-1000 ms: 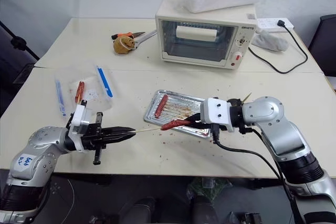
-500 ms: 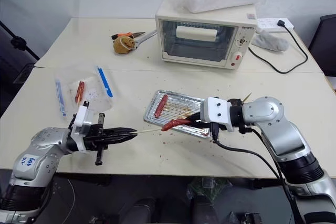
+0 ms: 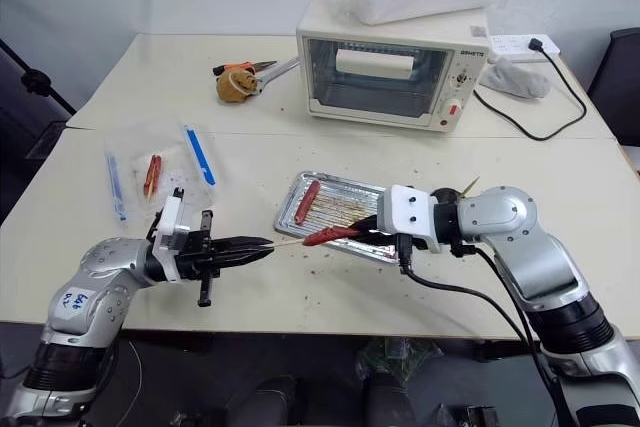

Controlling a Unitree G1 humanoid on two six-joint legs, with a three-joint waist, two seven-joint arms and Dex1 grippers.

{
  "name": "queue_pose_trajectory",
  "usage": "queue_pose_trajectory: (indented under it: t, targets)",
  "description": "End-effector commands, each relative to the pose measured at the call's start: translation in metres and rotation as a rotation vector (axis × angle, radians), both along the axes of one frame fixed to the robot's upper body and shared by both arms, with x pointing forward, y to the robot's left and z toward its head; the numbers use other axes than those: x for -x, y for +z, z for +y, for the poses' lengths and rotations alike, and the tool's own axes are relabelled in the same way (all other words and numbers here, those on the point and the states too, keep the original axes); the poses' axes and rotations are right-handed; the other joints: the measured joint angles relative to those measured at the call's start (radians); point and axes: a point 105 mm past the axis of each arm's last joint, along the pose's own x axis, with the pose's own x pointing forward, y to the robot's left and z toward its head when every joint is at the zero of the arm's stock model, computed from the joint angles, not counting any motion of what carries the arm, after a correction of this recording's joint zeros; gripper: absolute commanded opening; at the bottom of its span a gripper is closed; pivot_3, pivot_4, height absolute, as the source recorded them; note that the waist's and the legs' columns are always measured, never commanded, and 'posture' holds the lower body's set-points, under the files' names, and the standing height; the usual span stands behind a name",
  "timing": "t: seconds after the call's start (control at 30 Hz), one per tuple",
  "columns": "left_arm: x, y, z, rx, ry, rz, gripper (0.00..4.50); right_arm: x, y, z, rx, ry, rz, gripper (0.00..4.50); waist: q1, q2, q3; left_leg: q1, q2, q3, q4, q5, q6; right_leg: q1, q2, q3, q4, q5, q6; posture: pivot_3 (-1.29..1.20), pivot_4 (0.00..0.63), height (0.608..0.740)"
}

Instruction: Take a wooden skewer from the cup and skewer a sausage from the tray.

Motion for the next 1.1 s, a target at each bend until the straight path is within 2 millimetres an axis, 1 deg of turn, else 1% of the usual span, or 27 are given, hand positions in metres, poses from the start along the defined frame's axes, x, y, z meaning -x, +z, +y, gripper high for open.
queue_pose_trajectory:
  t: [0.03, 0.37, 0.57, 0.77, 0.87, 0.93, 0.97, 1.03, 1.1]
  targets:
    - [0.000, 0.003, -0.005, -0.005, -0.027, -0.032, 0.00, 0.008, 0.010, 0.009, -0.027, 0.044, -0.040, 0.26, 0.000, 0.000, 0.000, 0.000, 0.000, 0.000, 0.000, 0.000, 0.000, 0.000, 0.000, 0.000, 0.000, 0.000, 0.000, 0.00, 0.150, 0.740]
    - [-0.005, 0.003, -0.014, 0.000, -0.057, -0.039, 0.00, 0.012, 0.010, 0.016, -0.028, 0.073, -0.042, 0.26, 0.000, 0.000, 0.000, 0.000, 0.000, 0.000, 0.001, 0.000, 0.000, 0.000, 0.000, 0.000, 0.000, 0.000, 0.000, 0.00, 0.150, 0.740]
    - [-0.005, 0.002, -0.018, 0.000, -0.074, -0.032, 0.00, 0.014, 0.011, 0.021, -0.033, 0.084, -0.043, 0.26, 0.000, 0.000, 0.000, 0.000, 0.000, 0.000, 0.001, 0.000, 0.000, 0.000, 0.000, 0.000, 0.001, 0.000, 0.000, 0.00, 0.150, 0.740]
    - [-0.005, 0.001, -0.018, -0.004, -0.082, -0.027, 0.00, 0.013, 0.010, 0.021, -0.027, 0.078, -0.041, 0.26, 0.000, 0.000, 0.000, 0.000, 0.000, 0.000, 0.001, 0.000, 0.000, 0.000, 0.000, 0.000, 0.001, 0.000, 0.000, 0.00, 0.150, 0.740]
    - [-0.005, 0.002, -0.018, 0.000, -0.078, -0.029, 0.00, 0.010, 0.013, 0.021, -0.066, 0.052, -0.029, 0.26, 0.000, 0.000, 0.000, 0.000, 0.000, 0.000, 0.001, 0.000, 0.000, 0.000, 0.000, 0.000, 0.001, 0.000, 0.000, 0.00, 0.150, 0.740]
    - [-0.006, 0.004, -0.018, 0.010, -0.072, -0.031, 0.00, 0.010, 0.015, 0.021, -0.083, 0.037, -0.012, 0.84, 0.000, 0.000, 0.000, 0.000, 0.000, 0.000, 0.001, 0.000, 0.000, 0.000, 0.000, 0.000, 0.001, 0.000, 0.000, 0.00, 0.150, 0.740]
    - [-0.007, 0.005, -0.018, 0.013, -0.070, -0.032, 0.00, 0.010, 0.015, 0.020, -0.083, 0.036, -0.012, 1.03, 0.000, 0.000, 0.000, 0.000, 0.000, 0.000, 0.001, 0.000, 0.000, 0.000, 0.000, 0.000, 0.001, 0.000, 0.000, 0.00, 0.150, 0.740]
    - [-0.007, 0.006, -0.017, 0.016, -0.066, -0.036, 0.00, 0.010, 0.015, 0.016, -0.084, 0.027, -0.009, 1.74, 0.000, 0.000, 0.000, 0.000, 0.000, 0.000, 0.001, 0.000, 0.000, 0.000, 0.000, 0.000, 0.001, 0.000, 0.000, 0.00, 0.150, 0.740]
    - [-0.007, 0.007, -0.014, 0.018, -0.055, -0.042, 0.00, 0.011, 0.013, 0.009, -0.074, 0.011, -0.011, 2.33, 0.000, 0.000, 0.000, 0.000, 0.000, 0.000, 0.002, 0.000, 0.000, 0.000, 0.000, 0.000, 0.001, 0.000, 0.000, 0.00, 0.150, 0.740]
